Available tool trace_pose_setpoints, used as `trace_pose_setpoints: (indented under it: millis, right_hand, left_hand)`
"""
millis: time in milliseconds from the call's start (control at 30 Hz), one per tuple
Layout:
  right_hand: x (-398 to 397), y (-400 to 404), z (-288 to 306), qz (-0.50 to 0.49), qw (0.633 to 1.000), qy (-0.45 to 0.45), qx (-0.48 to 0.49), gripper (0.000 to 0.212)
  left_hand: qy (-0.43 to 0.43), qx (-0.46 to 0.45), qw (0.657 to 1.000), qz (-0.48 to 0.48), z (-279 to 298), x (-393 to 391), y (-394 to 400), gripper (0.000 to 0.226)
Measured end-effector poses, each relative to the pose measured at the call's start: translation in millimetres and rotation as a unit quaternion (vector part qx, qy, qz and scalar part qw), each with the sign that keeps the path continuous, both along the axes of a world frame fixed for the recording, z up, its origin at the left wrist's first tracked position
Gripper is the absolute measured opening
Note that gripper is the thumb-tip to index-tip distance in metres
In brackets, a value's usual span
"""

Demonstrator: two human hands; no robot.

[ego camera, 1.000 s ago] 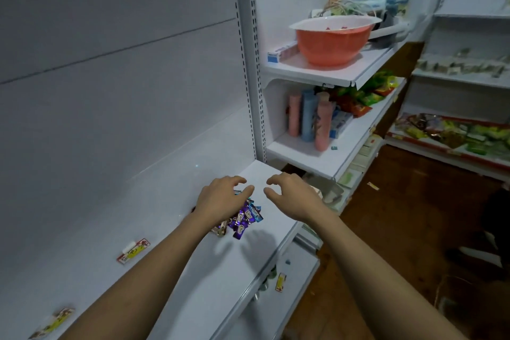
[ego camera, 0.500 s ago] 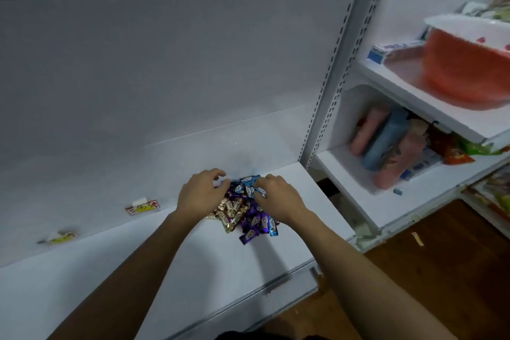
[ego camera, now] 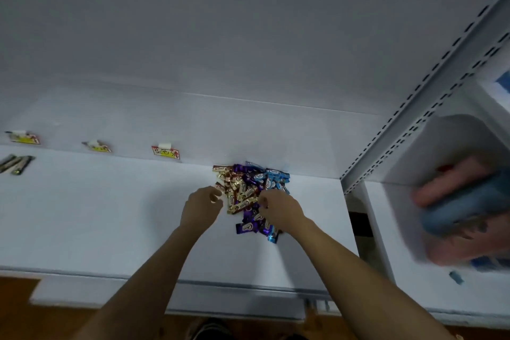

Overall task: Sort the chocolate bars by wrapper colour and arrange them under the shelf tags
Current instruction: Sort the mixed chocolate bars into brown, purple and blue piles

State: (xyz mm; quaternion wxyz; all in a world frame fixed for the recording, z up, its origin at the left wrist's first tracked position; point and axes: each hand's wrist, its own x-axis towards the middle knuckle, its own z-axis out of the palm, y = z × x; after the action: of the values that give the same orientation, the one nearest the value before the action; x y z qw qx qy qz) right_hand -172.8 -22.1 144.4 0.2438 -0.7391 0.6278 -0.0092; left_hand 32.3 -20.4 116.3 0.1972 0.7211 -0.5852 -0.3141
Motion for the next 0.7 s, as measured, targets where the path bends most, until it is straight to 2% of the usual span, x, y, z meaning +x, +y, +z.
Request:
trace_pose_setpoints:
  millis: [167,333,467,567,700]
  right_hand:
    - [13.0,-33.3,-42.3,0.053,0.996,-0.012,-0.067,0.015]
    - [27.5,-48.4,-104.3,0.103,0.990,0.035,-0.095,0.022]
    - [21.4,-45.1,-128.7,0.130,0.980,0.084,-0.129,0.025]
    - [19.1,-48.2,-137.6,0.129,0.979,0.079,-0.141,0.025]
    - [21.6,-45.7,-134.7,0.125,0.979,0.064,-0.146,0.020]
  left_hand:
    - [0.005,-0.018,0.999,0.048,-59.2,-19.2,-12.4,0.019]
    - [-0.005,-0.018,0.998,0.055,-116.9,-27.9,-30.3,0.031]
    - [-0.030,-0.015,0.998,0.058,-130.6,-32.0,-34.0,0.034]
    - [-0.040,-0.030,0.997,0.063,-135.5,-34.0,-40.9,0.031]
    - [0.032,-0.009,0.997,0.075,-131.3,-34.0,-46.8,0.013]
